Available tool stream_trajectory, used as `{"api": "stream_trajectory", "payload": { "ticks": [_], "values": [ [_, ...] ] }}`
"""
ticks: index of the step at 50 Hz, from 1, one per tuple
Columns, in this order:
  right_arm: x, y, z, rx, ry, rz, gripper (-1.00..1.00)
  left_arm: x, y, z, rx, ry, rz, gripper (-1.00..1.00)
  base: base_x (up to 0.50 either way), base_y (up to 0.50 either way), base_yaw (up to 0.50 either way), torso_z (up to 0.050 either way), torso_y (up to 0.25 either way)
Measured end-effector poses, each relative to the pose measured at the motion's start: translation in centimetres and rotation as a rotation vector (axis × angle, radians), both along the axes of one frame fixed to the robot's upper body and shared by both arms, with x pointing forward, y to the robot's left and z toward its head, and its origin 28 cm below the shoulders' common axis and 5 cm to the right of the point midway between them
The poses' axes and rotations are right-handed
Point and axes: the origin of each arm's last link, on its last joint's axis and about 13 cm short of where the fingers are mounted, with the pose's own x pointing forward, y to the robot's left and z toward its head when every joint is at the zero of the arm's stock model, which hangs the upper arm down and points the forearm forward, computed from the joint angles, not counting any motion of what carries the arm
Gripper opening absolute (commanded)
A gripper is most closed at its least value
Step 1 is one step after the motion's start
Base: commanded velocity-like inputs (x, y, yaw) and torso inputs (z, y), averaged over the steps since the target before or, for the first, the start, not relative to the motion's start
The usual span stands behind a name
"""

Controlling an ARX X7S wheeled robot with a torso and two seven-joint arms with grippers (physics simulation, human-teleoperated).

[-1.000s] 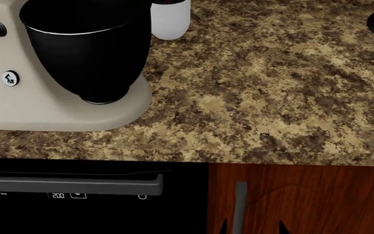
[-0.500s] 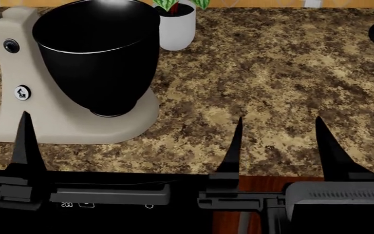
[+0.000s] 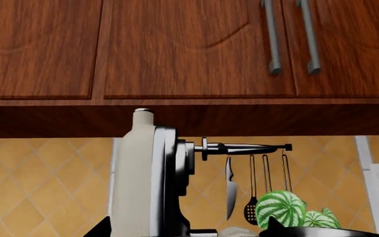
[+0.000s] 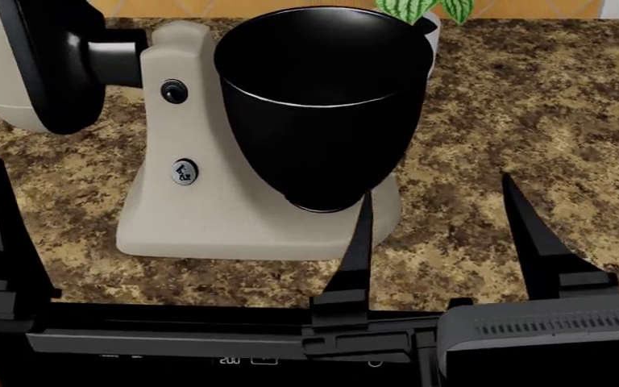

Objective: Close the stand mixer head.

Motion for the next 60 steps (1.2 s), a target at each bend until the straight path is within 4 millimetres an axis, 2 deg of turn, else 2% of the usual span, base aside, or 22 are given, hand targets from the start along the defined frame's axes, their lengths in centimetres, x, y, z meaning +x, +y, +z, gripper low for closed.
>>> {"api": "stream_trajectory", "payload": {
  "ticks": [14,20,32,40,53,55,60],
  "values": [
    [-0.3,0.1,0.2,0.003,-0.033,0.014,1.00,-0.2,0.0,0.4,0.004,-0.020,0.012,1.00,0.46,0.13,0.00,0.000,0.000],
    [-0.4,0.1,0.4,0.012,-0.037,0.018,1.00,-0.3,0.1,0.6,-0.021,-0.017,-0.004,1.00,0.00,0.00,0.00,0.000,0.000],
    [-0.9,0.0,0.8,0.033,-0.053,0.025,1.00,-0.2,2.2,1.9,-0.130,-0.019,0.067,1.00,0.00,0.00,0.00,0.000,0.000],
    [-1.1,0.0,1.0,0.038,-0.060,0.032,1.00,2.3,4.3,2.2,-0.117,0.084,0.181,1.00,0.00,0.00,0.00,0.000,0.000],
    [-1.5,0.0,1.3,0.038,-0.074,0.041,1.00,8.5,7.4,1.3,-0.065,0.324,0.307,1.00,0.00,0.00,0.00,0.000,0.000],
    [-1.6,0.0,1.4,0.038,-0.076,0.042,1.00,8.9,7.2,1.8,-0.050,0.312,0.290,1.00,0.02,0.00,0.00,0.000,0.000],
    [-1.7,0.0,1.5,0.037,-0.081,0.046,1.00,9.7,6.4,4.6,0.000,0.208,0.248,1.00,0.02,0.00,0.00,0.000,0.000]
  ]
}}
